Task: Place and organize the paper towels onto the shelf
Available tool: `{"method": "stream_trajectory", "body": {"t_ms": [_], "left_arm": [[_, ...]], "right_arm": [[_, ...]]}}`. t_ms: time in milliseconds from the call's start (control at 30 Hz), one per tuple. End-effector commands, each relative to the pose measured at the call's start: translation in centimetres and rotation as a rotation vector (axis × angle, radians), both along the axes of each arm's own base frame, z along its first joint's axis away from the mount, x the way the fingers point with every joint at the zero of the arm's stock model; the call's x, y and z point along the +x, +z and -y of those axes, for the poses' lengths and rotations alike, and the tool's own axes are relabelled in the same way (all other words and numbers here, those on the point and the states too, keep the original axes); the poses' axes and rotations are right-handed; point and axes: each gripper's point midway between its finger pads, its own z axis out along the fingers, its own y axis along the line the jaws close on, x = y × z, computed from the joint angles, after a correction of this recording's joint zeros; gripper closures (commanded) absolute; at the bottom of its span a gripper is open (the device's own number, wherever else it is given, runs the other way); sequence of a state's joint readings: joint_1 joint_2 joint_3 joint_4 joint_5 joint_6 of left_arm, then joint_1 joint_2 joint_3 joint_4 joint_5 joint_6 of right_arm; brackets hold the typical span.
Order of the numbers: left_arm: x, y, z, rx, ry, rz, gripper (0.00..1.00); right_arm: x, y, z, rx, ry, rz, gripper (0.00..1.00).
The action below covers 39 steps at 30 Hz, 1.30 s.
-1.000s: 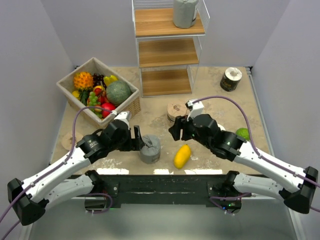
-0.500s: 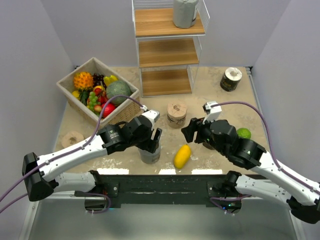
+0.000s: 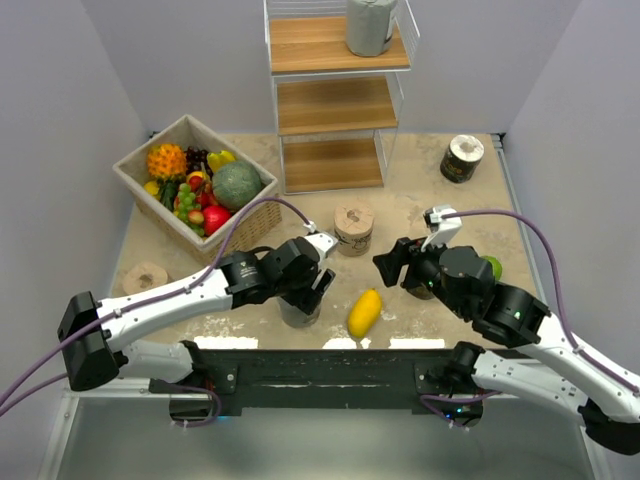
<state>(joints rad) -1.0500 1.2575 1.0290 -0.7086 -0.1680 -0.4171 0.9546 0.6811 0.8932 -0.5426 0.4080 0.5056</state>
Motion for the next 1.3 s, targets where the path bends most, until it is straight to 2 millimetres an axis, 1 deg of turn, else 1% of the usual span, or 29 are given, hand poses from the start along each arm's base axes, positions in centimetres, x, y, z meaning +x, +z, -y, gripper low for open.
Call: {"method": "stream_trajectory", "body": {"t_ms": [0, 133, 233, 400, 433, 467, 500, 600, 633, 700, 800, 833, 900, 933, 1000, 1033, 1067, 1100, 1133, 1167, 1200, 1233, 1267], "left_arm": [[0.5, -1.1, 0.7, 0.0, -0.047, 0.041, 0.24], [0.2, -2.7, 0.4, 0.031, -0.055, 0.025, 0.27], [0.1, -3.4, 0.1, 0.037, -0.053, 0.021, 0.28], [0.3, -3.7, 0.2, 0.047, -0.063, 0.029, 0.31], [0.5, -3.4, 0.3, 0.048, -0.059, 0.039, 0.35], [0.5, -3.7, 0.2, 0.062, -0.059, 0.037, 0.37], [0.6, -3.6, 0.1, 0.066, -0.056, 0.041, 0.43], [1.3, -2.9, -0.3, 0.089, -0.015, 0.063, 0.51], [1.7, -2.1, -0.2, 0.083, -0.002, 0.084, 0.56], [2.3, -0.9, -0.4, 0.077, 0.017, 0.122, 0.6], [3.2, 1.9, -0.4, 0.058, 0.035, 0.178, 0.62], [3.5, 3.4, -0.2, 0.042, 0.039, 0.196, 0.62], [4.1, 5.6, -0.1, 0.028, 0.05, 0.235, 0.65], [4.9, 8.3, -0.1, 0.014, 0.076, 0.281, 0.67], [6.0, 11.3, -0.1, 0.018, 0.086, 0.344, 0.69], [6.9, 14.9, -0.1, -0.012, 0.114, 0.408, 0.69], [7.5, 16.1, 0.1, 0.013, 0.095, 0.447, 0.69], [8.1, 17.8, 0.3, 0.013, 0.097, 0.482, 0.69], [9.0, 21.8, -0.1, -0.02, 0.137, 0.558, 0.69], [9.9, 22.7, 0.3, 0.023, 0.123, 0.6, 0.69], [10.5, 24.3, 0.4, 0.028, 0.131, 0.64, 0.68], [11.3, 27.8, 0.2, -0.011, 0.177, 0.715, 0.68], [12.1, 28.6, 0.5, 0.041, 0.146, 0.772, 0.68]], "right_arm": [[0.1, 1.3, 0.7, 0.022, -0.028, 0.027, 0.33], [0.1, 1.2, 0.7, 0.017, -0.027, 0.023, 0.32], [0.0, 1.1, 0.8, 0.018, -0.027, 0.022, 0.32], [0.2, 1.3, 0.8, 0.008, -0.03, 0.027, 0.32], [0.2, 1.3, 0.8, 0.009, -0.03, 0.028, 0.32], [0.2, 1.5, 0.8, 0.009, -0.031, 0.03, 0.32], [0.2, 1.5, 0.8, 0.005, -0.03, 0.03, 0.32], [0.3, 1.8, 0.9, 0.004, -0.032, 0.033, 0.32], [0.3, 1.9, 0.8, 0.004, -0.03, 0.035, 0.32], [0.3, 2.3, 0.8, 0.005, -0.029, 0.042, 0.32], [0.4, 2.8, 0.9, 0.001, -0.03, 0.051, 0.32], [0.4, 3.2, 0.9, 0.006, -0.032, 0.056, 0.32], [0.4, 3.4, 1.0, 0.002, -0.034, 0.058, 0.32], [0.4, 3.9, 1.0, 0.009, -0.034, 0.063, 0.32], [0.4, 4.3, 1.0, 0.015, -0.031, 0.067, 0.32], [0.4, 4.6, 0.9, 0.022, -0.03, 0.069, 0.32], [0.4, 5.0, 0.9, 0.032, -0.03, 0.075, 0.32], [0.4, 5.2, 0.9, 0.034, -0.03, 0.078, 0.32], [0.3, 5.4, 0.9, 0.04, -0.027, 0.081, 0.32], [0.3, 5.5, 0.8, 0.042, -0.023, 0.081, 0.32], [0.3, 5.6, 0.8, 0.046, -0.022, 0.08, 0.32], [0.3, 5.5, 0.7, 0.044, -0.021, 0.078, 0.32], [0.3, 5.6, 0.6, 0.051, -0.022, 0.08, 0.32]]}}
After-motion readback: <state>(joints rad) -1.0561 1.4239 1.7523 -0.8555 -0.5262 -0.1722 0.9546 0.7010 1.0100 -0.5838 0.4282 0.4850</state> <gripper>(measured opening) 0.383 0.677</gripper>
